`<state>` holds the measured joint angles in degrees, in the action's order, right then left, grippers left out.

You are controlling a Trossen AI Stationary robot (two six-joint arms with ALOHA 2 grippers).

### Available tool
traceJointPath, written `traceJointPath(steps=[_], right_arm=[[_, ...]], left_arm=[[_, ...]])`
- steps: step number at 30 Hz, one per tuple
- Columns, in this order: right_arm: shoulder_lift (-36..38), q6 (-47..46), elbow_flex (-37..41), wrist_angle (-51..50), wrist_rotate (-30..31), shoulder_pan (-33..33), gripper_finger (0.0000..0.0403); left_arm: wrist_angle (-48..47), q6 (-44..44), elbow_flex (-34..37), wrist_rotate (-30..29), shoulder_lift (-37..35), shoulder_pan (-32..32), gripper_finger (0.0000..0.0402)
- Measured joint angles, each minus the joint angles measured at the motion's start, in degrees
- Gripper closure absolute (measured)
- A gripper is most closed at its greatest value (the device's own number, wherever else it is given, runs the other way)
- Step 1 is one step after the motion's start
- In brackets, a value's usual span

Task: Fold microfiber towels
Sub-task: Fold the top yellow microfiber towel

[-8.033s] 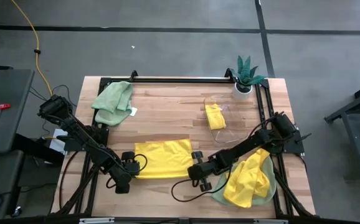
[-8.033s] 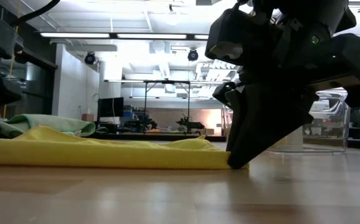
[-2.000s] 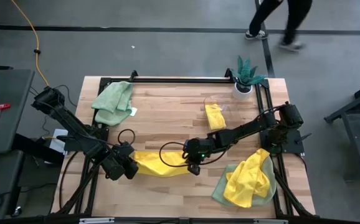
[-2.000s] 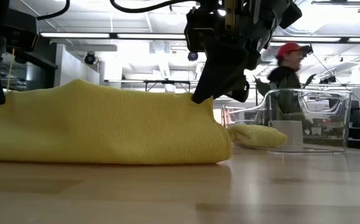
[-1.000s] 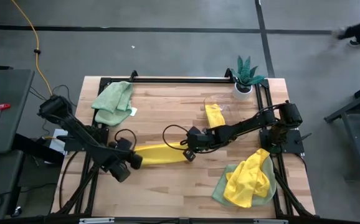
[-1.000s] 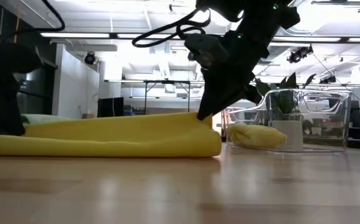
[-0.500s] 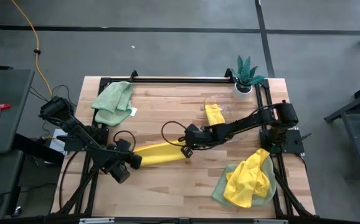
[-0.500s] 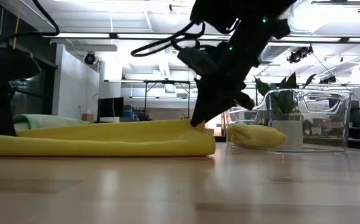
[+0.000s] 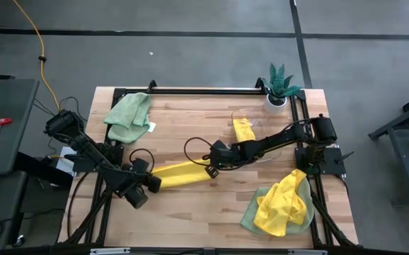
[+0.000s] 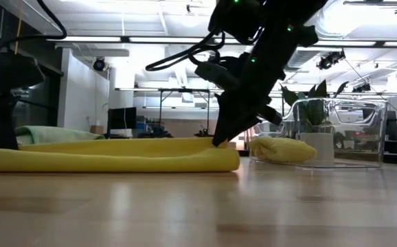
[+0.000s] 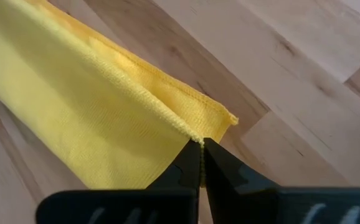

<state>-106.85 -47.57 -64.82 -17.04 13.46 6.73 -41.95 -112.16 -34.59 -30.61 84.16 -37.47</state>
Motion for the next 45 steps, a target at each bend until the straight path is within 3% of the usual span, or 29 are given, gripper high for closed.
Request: traceJointPath(steps=[4, 8, 14, 20, 24, 31, 37, 45], right_arm=[[-0.09, -0.11, 0.09, -0.69, 0.06, -0.04, 0.04], [-0.09, -0.02, 0.07, -0.54, 0.04, -0.36, 0.0372], [-0.09, 0.0, 0.07, -0.47, 0.0, -0.4, 0.0284], [0.35, 0.18, 0.07, -0.87, -0.24, -0.4, 0.0188], [1.75, 2.17, 0.07, -1.13, -0.06, -0.4, 0.015], [4.63, 2.8, 0.07, -2.88, 3.1, -0.42, 0.0141], [5.09, 3.04, 0.07, -1.59, 3.12, -0.51, 0.014], [6.86, 4.53, 0.03, 2.72, 6.18, -1.05, 0.0141]], left_arm=[[-0.87, 1.71, 0.07, 1.11, 0.0, -0.04, 0.0365], [-2.64, 2.43, 0.07, 2.58, 0.0, -0.02, 0.0342], [-7.23, 5.03, 0.07, 5.27, -2.36, -0.04, 0.0295], [-11.15, 11.16, 0.04, 5.0, -9.05, -0.02, 0.0246], [-14.92, 12.88, 0.04, 4.62, -13.88, -0.02, 0.0216], [-19.09, 15.73, 0.04, 3.93, -21.85, -0.02, 0.0185], [-18.71, 19.07, 0.04, -2.16, -27.45, -0.06, 0.0184], [-14.74, 30.13, 0.04, -11.4, -34.1, -0.07, 0.0185]])
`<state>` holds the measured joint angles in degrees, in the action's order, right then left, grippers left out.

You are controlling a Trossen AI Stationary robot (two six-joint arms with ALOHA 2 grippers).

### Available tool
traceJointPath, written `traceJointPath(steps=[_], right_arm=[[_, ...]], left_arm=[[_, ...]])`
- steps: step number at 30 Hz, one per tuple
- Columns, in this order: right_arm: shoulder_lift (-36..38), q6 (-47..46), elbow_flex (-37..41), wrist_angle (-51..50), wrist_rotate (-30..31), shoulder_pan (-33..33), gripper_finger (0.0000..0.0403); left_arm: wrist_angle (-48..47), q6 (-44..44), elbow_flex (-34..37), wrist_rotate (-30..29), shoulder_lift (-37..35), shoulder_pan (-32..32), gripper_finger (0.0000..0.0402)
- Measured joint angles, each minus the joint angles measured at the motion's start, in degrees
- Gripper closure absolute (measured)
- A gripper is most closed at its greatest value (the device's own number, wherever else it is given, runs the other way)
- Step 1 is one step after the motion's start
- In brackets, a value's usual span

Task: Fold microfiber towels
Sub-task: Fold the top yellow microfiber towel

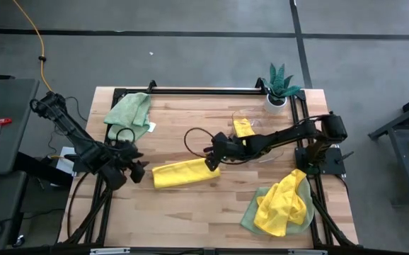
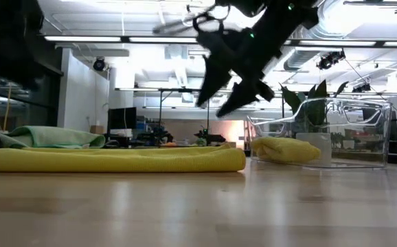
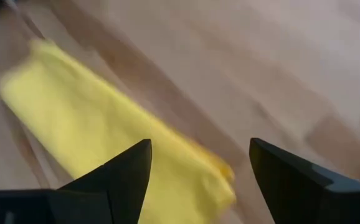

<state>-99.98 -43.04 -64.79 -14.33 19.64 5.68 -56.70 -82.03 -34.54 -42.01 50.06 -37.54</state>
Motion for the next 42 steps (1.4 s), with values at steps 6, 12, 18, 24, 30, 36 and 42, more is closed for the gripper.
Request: traceJointPath(steps=[6, 12, 18, 24, 30, 36, 42], right_arm=[[4.27, 10.11, -0.01, 7.12, 1.04, -0.09, 0.0141], [5.4, 19.95, -0.07, 10.19, -5.11, -0.09, 0.0142], [4.72, 22.53, -0.05, 8.58, -9.53, 0.28, 0.0142], [4.72, 22.56, -0.03, 6.12, -9.68, 0.34, 0.0142], [3.47, 22.7, -0.03, 1.93, -11.68, 0.02, 0.0142], [-1.05, 22.85, 0.02, 3.0, -15.85, 0.39, 0.0142], [-4.47, 25.15, 0.02, 3.89, -16.17, 2.07, 0.0142]], left_arm=[[13.63, 20.17, -0.07, -0.44, -0.14, 0.02, 0.0185], [21.99, 35.34, -0.07, 4.52, 7.01, 1.18, 0.0186], [25.88, 41.98, -0.07, 10.73, 16.45, 4.22, 0.0186], [30.19, 45.74, -0.04, 16.24, 23.44, 6.83, 0.0186], [31.09, 46.81, -0.04, 18.94, 28.48, 9.33, 0.0186], [31.04, 51.1, -0.04, 18.88, 30.93, 10.32, 0.0186], [30.07, 60.63, -0.02, 18.83, 31.19, 11.98, 0.0186]])
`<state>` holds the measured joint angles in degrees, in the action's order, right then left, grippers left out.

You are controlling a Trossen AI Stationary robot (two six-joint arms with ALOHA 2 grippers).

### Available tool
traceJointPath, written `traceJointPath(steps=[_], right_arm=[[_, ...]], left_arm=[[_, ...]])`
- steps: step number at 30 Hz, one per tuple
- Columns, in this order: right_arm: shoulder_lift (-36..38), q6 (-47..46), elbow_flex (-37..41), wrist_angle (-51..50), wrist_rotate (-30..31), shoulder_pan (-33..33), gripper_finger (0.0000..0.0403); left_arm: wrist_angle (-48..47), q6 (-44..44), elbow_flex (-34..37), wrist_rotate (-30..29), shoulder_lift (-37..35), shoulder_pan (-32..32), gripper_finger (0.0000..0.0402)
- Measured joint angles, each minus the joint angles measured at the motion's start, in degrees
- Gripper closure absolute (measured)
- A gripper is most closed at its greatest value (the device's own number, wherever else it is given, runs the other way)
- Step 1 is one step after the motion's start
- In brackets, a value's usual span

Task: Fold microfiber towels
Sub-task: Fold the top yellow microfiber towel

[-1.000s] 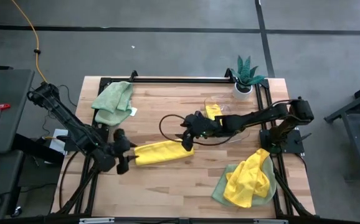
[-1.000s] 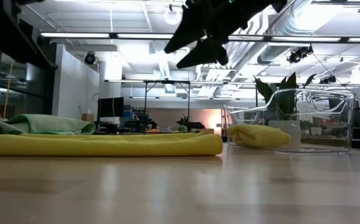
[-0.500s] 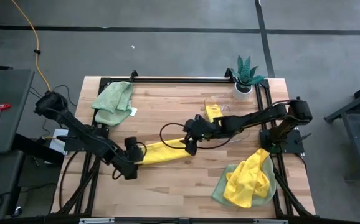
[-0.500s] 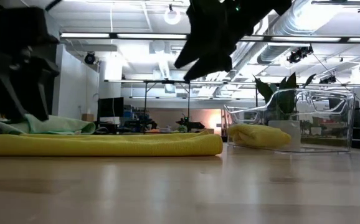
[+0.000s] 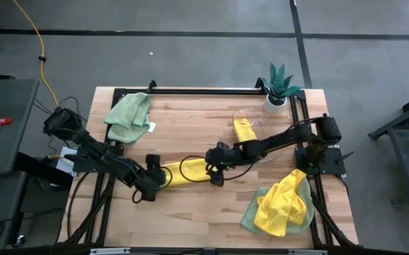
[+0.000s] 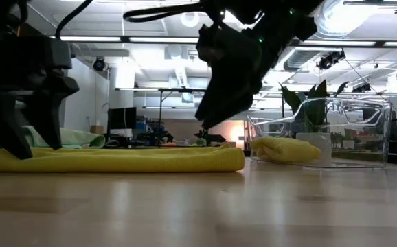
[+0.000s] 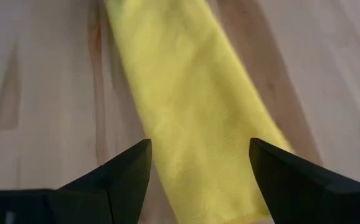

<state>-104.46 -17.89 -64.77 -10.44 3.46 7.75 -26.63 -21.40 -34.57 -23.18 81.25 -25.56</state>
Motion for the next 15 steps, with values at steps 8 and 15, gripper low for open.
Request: traceJointPath(steps=[8, 15], right_arm=[[-3.19, -2.65, -0.02, -0.43, 0.1, 2.22, 0.0142], [-4.75, -7.63, -0.02, -0.88, -0.23, 4.84, 0.0142]], left_arm=[[-0.92, 11.54, 0.08, 0.02, -0.02, 5.34, 0.0186], [-0.81, 12.62, 0.09, 3.27, -0.02, 7.33, 0.0186]])
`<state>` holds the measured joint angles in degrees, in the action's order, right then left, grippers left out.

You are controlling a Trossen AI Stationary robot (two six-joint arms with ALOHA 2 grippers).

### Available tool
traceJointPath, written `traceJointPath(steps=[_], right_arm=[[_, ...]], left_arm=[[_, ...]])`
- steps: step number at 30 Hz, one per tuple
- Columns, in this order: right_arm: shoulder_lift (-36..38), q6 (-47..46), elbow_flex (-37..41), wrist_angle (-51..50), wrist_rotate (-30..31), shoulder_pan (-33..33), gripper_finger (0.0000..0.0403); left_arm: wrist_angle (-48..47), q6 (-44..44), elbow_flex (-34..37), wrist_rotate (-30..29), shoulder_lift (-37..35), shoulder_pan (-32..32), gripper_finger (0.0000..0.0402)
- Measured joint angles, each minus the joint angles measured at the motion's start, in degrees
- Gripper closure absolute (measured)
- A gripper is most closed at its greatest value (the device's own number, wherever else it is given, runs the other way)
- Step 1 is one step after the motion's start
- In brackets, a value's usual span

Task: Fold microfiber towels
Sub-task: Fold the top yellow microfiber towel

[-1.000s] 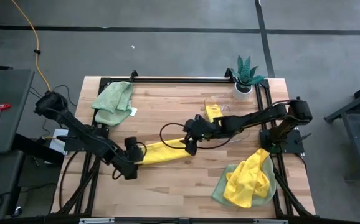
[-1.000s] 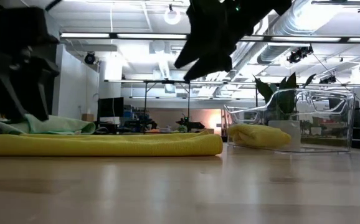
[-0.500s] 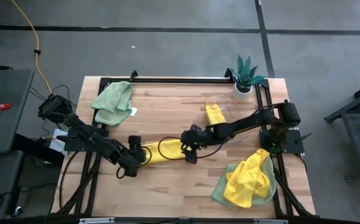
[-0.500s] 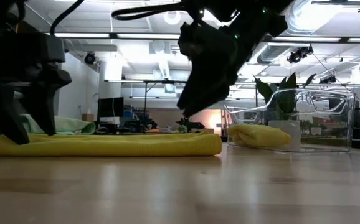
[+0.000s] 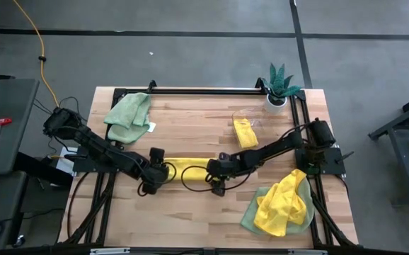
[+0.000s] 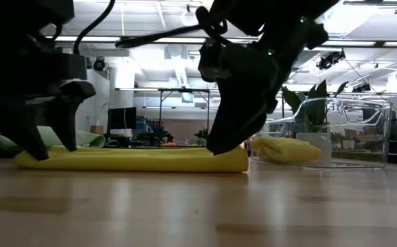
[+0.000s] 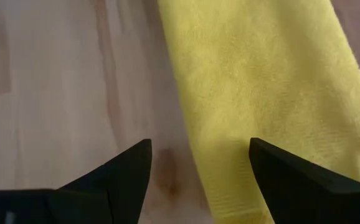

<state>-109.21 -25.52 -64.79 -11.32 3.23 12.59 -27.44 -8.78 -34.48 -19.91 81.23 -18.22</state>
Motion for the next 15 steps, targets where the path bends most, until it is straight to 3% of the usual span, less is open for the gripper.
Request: traceJointPath(steps=[8, 15], right_arm=[[0.38, -0.15, 0.0, -1.81, 0.15, 1.8, 0.0142], [2.89, 2.77, -2.96, -4.96, 4.18, 0.91, 0.0142]], left_arm=[[-1.9, -3.57, 0.0, 4.75, -1.55, -1.8, 0.0186], [-5.28, -5.92, 0.0, 4.68, -12.04, -2.08, 0.0186]])
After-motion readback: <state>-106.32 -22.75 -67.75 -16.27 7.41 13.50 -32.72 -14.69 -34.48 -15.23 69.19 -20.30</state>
